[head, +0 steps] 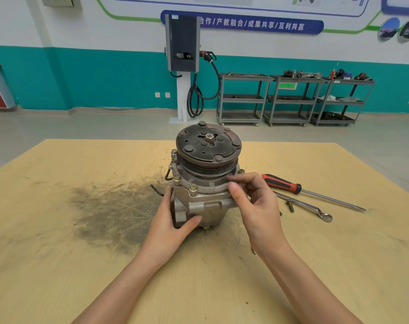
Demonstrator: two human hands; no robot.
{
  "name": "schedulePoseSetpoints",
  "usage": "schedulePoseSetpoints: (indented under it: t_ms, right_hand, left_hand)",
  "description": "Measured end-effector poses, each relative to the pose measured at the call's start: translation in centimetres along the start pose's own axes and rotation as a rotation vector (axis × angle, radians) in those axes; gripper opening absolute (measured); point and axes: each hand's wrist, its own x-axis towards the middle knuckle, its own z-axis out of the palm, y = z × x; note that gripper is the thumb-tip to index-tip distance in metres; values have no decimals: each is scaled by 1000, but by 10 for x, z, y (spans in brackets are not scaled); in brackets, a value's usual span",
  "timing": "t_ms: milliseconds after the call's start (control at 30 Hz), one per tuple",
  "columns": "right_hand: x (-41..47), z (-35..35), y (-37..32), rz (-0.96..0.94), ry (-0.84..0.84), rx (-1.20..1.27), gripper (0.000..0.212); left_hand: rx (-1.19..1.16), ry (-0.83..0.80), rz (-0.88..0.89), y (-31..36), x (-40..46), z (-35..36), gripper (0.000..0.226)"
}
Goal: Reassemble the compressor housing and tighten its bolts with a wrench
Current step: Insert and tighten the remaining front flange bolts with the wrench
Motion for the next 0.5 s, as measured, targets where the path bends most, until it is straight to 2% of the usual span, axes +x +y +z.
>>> schedulePoseSetpoints:
  t_ms: [167, 300, 500]
  right_hand:
    - [2, 1, 2, 38, 39, 19, 22]
    - [2, -3, -1, 26, -11, 37, 9]
    - [1, -1, -3, 23, 5, 8, 9]
  left_hand:
    - [5, 0, -9, -1, 1, 1, 76]
    - [12, 4, -14, -1, 1, 0, 80]
    - [16, 9, -23, 0, 1, 1, 78]
